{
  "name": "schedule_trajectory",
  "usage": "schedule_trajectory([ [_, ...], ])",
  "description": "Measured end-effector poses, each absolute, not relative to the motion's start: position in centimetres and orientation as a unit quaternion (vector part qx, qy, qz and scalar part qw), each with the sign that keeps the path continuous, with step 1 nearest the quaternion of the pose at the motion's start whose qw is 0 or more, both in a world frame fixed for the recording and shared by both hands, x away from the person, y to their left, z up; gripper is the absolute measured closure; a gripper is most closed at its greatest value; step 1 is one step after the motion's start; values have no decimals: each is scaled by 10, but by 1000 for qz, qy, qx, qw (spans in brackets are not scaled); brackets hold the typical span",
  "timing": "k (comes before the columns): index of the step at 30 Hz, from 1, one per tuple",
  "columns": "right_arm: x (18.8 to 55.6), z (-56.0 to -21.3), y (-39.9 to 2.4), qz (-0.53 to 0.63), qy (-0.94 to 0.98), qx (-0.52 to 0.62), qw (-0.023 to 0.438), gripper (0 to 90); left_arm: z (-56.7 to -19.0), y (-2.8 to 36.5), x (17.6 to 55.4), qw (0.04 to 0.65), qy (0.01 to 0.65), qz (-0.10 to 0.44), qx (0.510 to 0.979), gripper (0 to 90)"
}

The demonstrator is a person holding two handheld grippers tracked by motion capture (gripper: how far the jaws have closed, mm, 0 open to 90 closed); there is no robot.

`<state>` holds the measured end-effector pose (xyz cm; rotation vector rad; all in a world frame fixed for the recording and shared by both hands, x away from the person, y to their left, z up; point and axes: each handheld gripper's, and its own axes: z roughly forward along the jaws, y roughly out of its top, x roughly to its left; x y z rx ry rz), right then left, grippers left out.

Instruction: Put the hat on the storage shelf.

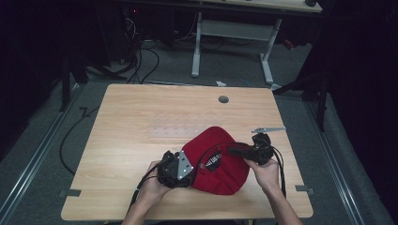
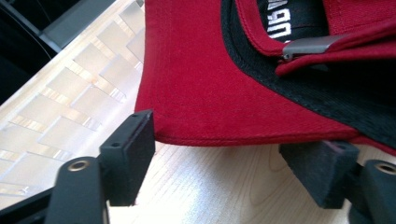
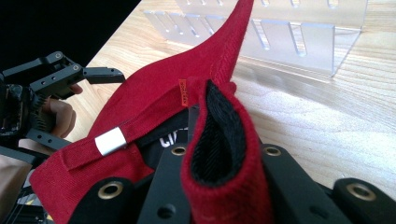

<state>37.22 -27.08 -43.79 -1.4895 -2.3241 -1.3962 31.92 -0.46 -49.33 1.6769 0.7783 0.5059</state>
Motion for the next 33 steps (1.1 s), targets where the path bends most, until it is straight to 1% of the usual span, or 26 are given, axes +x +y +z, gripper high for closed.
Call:
schedule_trajectory([
  [9, 373, -438, -268, -446, -753, -483, 30, 830, -494, -4, 319, 569, 328, 226, 719, 362],
  [14, 372, -436, -268, -446, -753, -483, 34, 829, -494, -4, 319, 570, 329, 225, 718, 382],
  [17, 373, -435, -267, -446, -752, -483, 36, 829, -494, -4, 318, 571, 324, 225, 720, 382],
  [20, 373, -435, -266, -445, -753, -483, 37, 829, -496, -5, 318, 571, 322, 222, 722, 337],
  [24, 374, -436, -265, -442, -755, -483, 39, 829, -498, -7, 316, 565, 315, 225, 729, 344],
  [25, 374, -436, -265, -442, -755, -483, 41, 829, -498, -7, 315, 566, 310, 226, 729, 353],
  [26, 375, -437, -265, -443, -754, -482, 50, 830, -497, -7, 315, 570, 305, 226, 729, 393],
  [28, 377, -440, -261, -452, -753, -472, 82, 831, -494, -9, 314, 582, 301, 221, 722, 445],
  [30, 376, -440, -255, -442, -761, -470, 66, 831, -493, -10, 314, 582, 300, 223, 722, 470],
  [32, 377, -440, -255, -446, -759, -470, 68, 830, -492, -7, 314, 583, 301, 222, 721, 501],
  [33, 377, -440, -255, -445, -760, -469, 69, 829, -491, -5, 314, 585, 301, 222, 719, 535],
])
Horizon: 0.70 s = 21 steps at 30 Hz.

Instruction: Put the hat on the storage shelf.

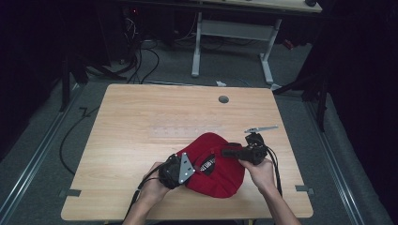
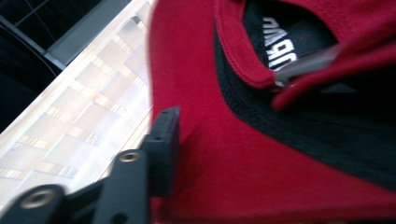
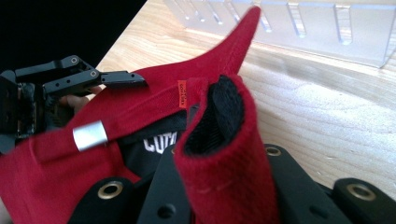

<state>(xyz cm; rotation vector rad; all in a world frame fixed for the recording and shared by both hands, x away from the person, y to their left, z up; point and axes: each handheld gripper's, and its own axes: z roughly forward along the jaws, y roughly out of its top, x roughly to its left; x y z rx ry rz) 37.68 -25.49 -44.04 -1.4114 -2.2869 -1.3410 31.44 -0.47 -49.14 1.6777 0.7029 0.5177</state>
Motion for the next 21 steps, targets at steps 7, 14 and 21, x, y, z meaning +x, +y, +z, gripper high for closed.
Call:
schedule_trajectory([
  [7, 374, -442, -254, -455, -758, -463, 66, 808, -488, 2, 314, 590, 308, 185, 723, 646],
  [14, 374, -440, -257, -471, -752, -458, 59, 762, -480, 6, 309, 593, 300, 157, 730, 759],
  [21, 376, -435, -265, -497, -729, -469, 48, 628, -477, 5, 300, 584, 279, 139, 749, 846],
])
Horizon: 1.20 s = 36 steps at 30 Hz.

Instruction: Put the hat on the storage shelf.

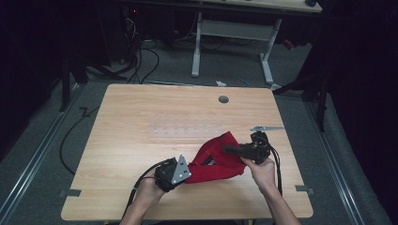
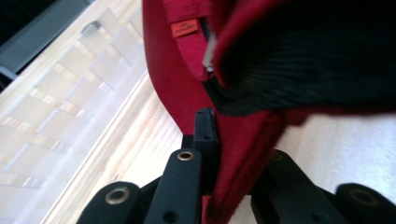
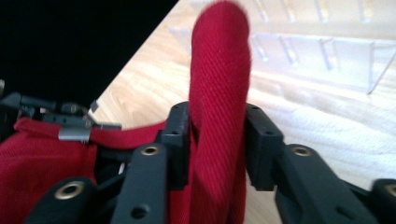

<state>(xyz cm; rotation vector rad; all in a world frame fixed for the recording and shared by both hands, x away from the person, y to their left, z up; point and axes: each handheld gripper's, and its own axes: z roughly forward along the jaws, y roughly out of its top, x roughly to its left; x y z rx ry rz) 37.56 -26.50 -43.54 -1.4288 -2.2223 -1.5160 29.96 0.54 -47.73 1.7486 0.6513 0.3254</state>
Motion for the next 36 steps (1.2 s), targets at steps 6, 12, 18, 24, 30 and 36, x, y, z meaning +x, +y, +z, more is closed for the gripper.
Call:
schedule_trajectory([
  [6, 375, -426, -280, -529, -700, -478, 29, 515, -475, 11, 297, 581, 288, 146, 747, 858],
  [12, 373, -423, -286, -535, -694, -481, 9, 480, -469, 17, 299, 581, 301, 137, 744, 858],
  [18, 371, -422, -295, -561, -671, -485, -3, 449, -472, 24, 301, 577, 319, 143, 739, 858],
  [24, 367, -425, -307, -564, -661, -494, -22, 442, -465, 34, 307, 590, 343, 147, 716, 858],
  [30, 369, -448, -303, -507, -693, -510, -60, 436, -461, 44, 314, 604, 367, 142, 693, 857],
  [36, 368, -478, -294, -450, -725, -509, -114, 432, -459, 55, 323, 618, 399, 132, 665, 856],
])
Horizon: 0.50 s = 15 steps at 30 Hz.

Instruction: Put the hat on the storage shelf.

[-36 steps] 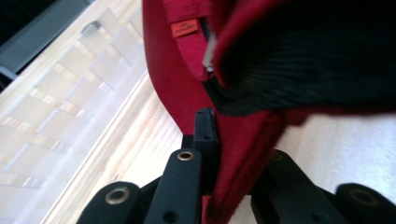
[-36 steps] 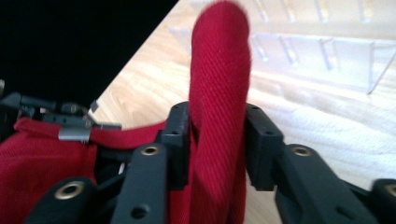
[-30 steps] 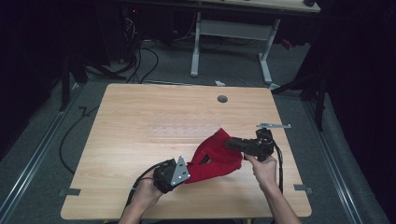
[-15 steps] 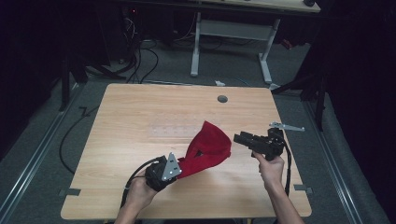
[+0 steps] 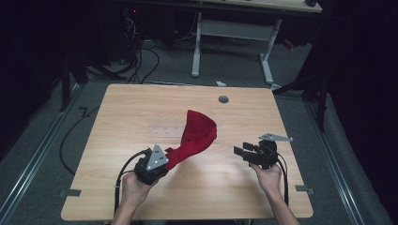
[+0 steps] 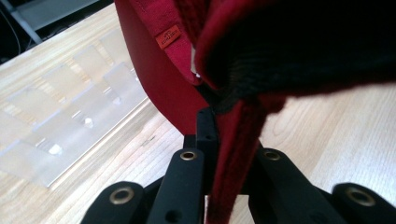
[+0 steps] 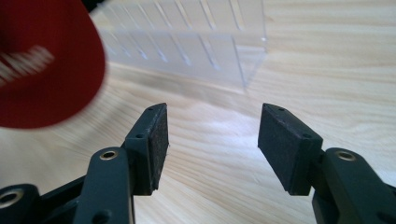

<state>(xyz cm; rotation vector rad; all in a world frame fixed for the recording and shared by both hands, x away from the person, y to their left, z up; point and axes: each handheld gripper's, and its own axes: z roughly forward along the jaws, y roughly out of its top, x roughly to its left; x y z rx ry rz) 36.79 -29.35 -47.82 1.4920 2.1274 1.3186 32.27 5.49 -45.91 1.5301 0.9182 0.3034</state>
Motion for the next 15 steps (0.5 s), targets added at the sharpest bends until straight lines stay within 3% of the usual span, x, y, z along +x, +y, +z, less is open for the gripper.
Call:
schedule_trajectory([
  [15, 365, -518, -288, 349, 759, 509, 205, 428, -453, 75, 345, 639, 454, 111, 611, 856],
])
